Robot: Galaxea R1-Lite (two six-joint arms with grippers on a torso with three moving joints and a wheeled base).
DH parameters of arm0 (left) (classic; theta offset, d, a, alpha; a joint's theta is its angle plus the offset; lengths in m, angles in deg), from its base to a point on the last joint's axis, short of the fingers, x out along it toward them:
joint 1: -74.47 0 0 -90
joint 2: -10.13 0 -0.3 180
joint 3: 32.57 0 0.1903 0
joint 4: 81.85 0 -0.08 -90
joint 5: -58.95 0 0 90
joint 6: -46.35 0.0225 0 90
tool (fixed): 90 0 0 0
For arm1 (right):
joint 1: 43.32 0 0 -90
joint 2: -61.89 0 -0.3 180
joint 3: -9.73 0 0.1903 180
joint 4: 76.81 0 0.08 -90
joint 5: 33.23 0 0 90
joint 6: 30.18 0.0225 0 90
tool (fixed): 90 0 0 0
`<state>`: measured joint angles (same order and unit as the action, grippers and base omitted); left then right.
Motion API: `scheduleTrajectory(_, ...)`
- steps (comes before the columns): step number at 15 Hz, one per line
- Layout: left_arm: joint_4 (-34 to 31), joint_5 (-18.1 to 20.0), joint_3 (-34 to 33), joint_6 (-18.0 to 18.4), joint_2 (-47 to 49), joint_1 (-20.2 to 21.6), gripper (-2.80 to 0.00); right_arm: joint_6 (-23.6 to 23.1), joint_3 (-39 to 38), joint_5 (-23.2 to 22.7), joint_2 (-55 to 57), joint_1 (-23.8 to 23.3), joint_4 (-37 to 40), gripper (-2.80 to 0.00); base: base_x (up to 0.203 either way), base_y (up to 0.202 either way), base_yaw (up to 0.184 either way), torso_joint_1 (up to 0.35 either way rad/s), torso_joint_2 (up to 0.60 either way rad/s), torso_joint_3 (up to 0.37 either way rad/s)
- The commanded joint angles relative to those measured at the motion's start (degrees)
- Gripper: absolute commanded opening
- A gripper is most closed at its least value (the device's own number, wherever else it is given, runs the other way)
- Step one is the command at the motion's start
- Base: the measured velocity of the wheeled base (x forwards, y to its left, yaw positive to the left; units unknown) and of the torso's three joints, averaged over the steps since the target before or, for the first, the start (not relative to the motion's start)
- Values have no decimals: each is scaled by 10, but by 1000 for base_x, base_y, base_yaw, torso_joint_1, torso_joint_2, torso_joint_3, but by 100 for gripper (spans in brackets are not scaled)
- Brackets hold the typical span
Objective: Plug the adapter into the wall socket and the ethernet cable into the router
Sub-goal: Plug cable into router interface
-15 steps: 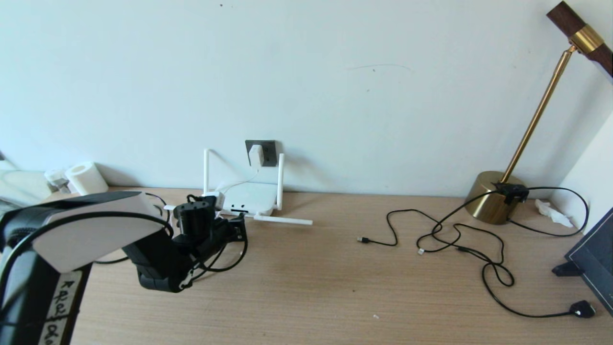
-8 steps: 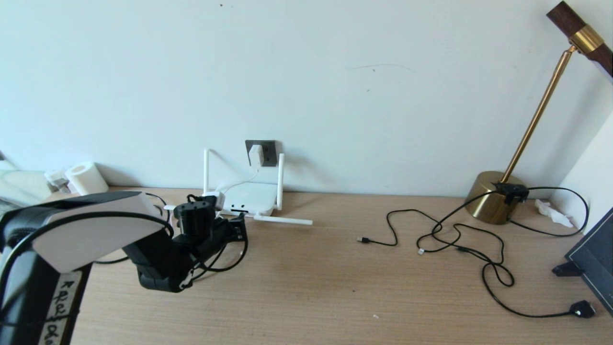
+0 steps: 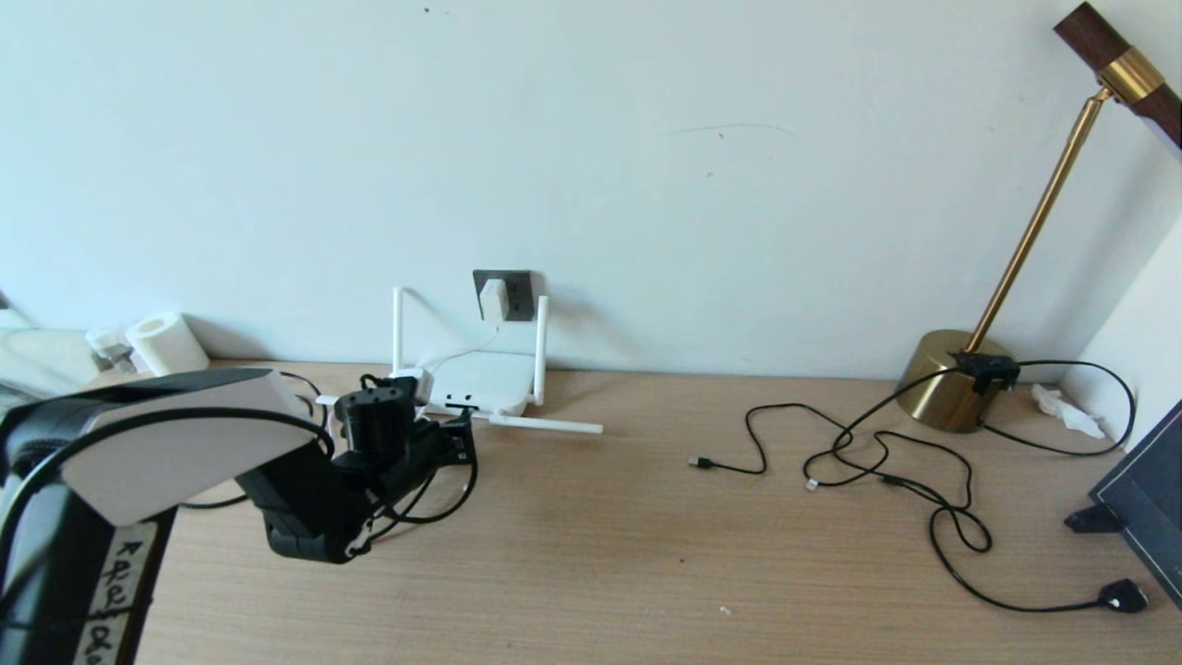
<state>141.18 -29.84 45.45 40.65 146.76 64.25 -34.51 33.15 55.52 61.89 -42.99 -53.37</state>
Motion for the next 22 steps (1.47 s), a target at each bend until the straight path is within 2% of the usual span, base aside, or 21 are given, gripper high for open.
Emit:
scheduleTrajectory(1,4,0,-2,-1,-3,0,-280,-1,0,-1,1,0,0,0,0,0,0,0,0,0)
scheduleTrajectory(22,3,0,5,0,0,0,-280,-1,0,-1,1,0,0,0,0,0,0,0,0,0)
